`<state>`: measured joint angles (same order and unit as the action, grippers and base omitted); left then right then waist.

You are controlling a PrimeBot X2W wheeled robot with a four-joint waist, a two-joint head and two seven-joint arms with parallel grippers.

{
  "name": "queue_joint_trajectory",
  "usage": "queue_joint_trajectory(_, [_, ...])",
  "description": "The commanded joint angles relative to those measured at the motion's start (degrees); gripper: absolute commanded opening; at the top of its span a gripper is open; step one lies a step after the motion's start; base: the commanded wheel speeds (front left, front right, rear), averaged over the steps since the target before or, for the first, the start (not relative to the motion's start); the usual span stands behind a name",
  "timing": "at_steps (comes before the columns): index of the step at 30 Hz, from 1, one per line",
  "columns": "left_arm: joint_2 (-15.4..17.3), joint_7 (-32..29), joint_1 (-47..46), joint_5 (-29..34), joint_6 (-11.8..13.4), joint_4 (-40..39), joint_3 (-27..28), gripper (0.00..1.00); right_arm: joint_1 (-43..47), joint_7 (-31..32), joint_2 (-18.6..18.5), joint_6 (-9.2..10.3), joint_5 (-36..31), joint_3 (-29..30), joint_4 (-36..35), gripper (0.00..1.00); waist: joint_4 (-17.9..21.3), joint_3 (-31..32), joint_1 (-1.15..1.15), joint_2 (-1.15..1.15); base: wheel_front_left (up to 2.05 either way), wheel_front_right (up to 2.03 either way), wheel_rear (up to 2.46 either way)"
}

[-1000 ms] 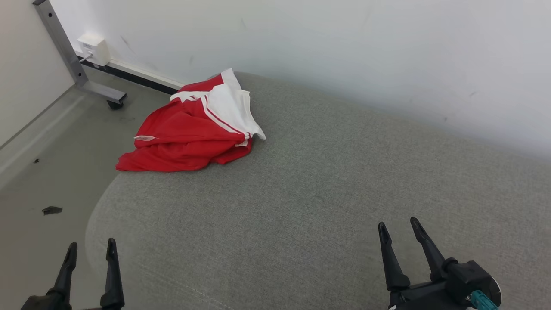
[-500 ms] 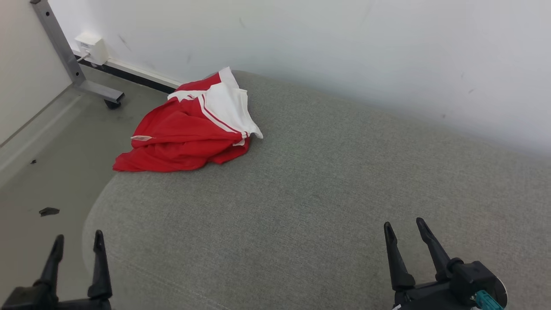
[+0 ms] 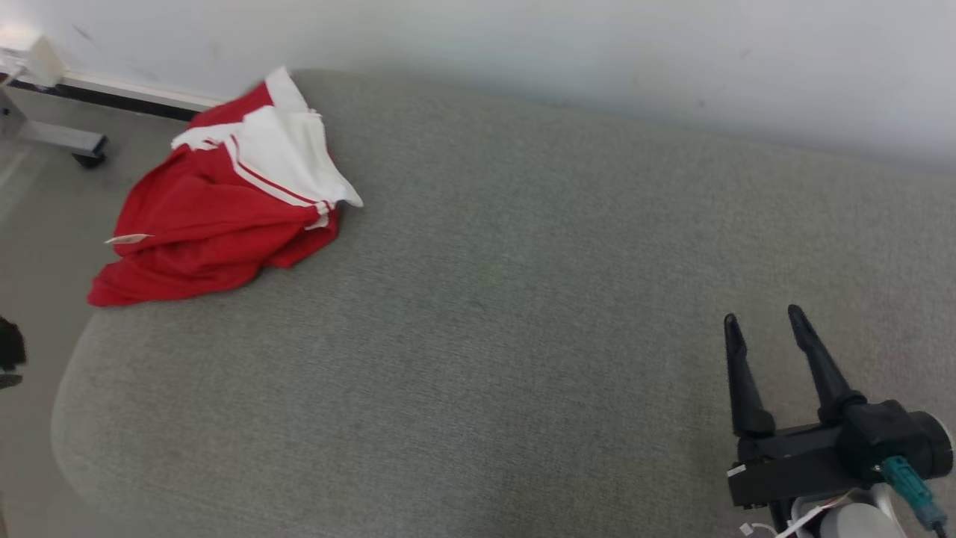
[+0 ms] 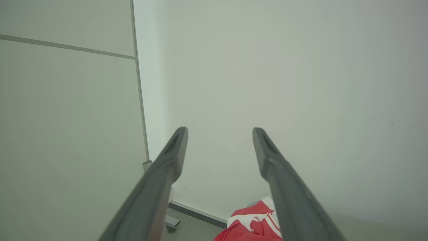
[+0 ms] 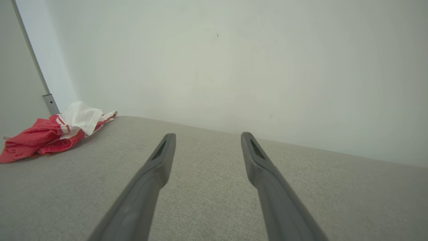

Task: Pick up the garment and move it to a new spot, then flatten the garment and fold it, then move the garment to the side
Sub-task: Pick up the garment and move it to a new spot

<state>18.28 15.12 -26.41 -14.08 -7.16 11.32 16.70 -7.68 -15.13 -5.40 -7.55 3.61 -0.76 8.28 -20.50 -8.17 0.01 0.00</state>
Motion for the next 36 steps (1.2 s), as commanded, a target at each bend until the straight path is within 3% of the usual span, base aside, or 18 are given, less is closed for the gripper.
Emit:
queue_joint_trajectory(1, [0.76,0.06,-2.41,-0.67,-0.33,0.80,-0.27,1.00,-0.69,-0.04,-0.45,0.12,-0.41,0.98,-0.59,1.00,10.20,-11.13,-0.01,0.00,0.00,0.00,0.00])
queue_joint_trajectory(11, [12.14,-2.31,-18.01,-8.43,-0.23,14.62,-5.71,1.00,-2.10,-0.04,0.02,0.12,-3.42,4.77,-6.10,1.00,16.73,-20.42,-0.01,0.00,0.00,0.00,0.00])
queue_joint_trajectory(18, [16.68,-4.48,-24.31,-13.43,-0.24,26.07,-12.99,1.00,-2.31,-0.04,0.09,0.12,-4.60,5.49,-8.72,1.00,18.52,-23.14,-0.01,0.00,0.00,0.00,0.00])
queue_joint_trajectory(34, [17.39,-17.00,-25.91,-26.15,-0.24,47.00,-25.88,1.00,-2.71,0.43,0.42,0.12,-5.38,5.35,-9.58,1.00,19.80,-23.53,-0.01,0.00,0.00,0.00,0.00])
queue_joint_trajectory(35, [17.46,-18.05,-25.59,-26.60,-0.24,47.76,-26.78,0.75,-2.72,0.44,0.44,0.12,-5.40,5.27,-9.53,1.00,19.87,-23.45,-0.01,0.00,0.00,0.00,0.00])
queue_joint_trajectory(36, [17.50,-17.94,-25.52,-27.05,-0.24,48.03,-27.27,0.25,-2.74,0.47,0.47,0.12,-5.41,5.14,-9.51,1.00,19.95,-23.37,-0.01,0.00,0.00,0.00,0.00])
